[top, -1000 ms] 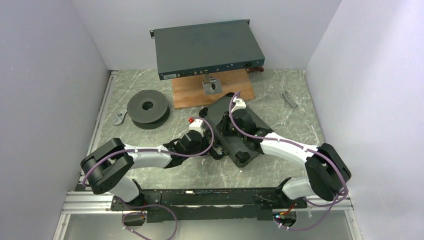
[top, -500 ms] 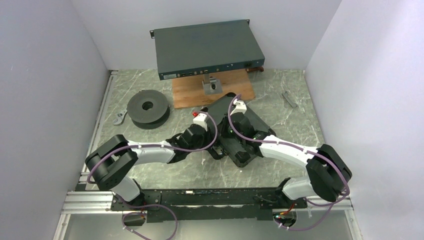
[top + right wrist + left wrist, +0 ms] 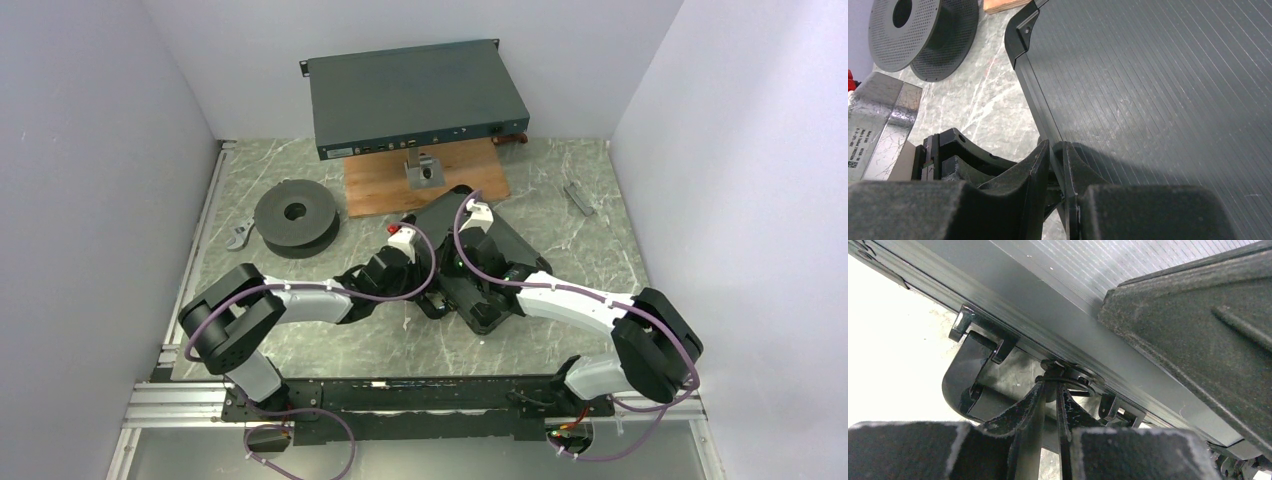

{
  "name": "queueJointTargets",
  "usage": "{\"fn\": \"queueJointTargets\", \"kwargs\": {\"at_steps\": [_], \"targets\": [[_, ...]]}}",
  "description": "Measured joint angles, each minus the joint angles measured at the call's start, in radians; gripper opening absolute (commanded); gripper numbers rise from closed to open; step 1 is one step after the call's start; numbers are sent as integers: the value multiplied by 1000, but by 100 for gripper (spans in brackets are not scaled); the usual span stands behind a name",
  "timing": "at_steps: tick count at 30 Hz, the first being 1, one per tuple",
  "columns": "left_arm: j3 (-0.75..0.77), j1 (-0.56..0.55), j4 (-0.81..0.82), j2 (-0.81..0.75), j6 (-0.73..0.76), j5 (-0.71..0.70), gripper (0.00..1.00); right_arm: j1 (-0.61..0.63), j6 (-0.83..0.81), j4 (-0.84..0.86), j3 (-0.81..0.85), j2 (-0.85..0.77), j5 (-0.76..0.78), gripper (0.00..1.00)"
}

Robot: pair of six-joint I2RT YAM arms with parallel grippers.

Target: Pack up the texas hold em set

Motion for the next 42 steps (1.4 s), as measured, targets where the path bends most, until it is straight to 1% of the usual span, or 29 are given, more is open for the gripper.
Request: {"fn": "queueJointTargets", "kwargs": {"at_steps": [3,10,16,24,27,38,42], "targets": [[-14,1,25,-4,-2,0,20,3,0,-1,2,2,6,19],[-14,1,28,-17,2,6,20,7,0,-7,6,3,15,19],[-14,3,27,-18,2,12,21,9,5,-8,5,3,22,16],[-14,2,14,-55,2,27,21,45,51,-13,3,5,105,16],[0,2,46,-74,3,29,21,55,61,-16,4,7,130,16],[1,5,49,-80,-4,44,21,62,68,-25,8,8,150,18],[-2,5,50,-84,-5,42,21,66,68,-52,10,-5,157,18]]}}
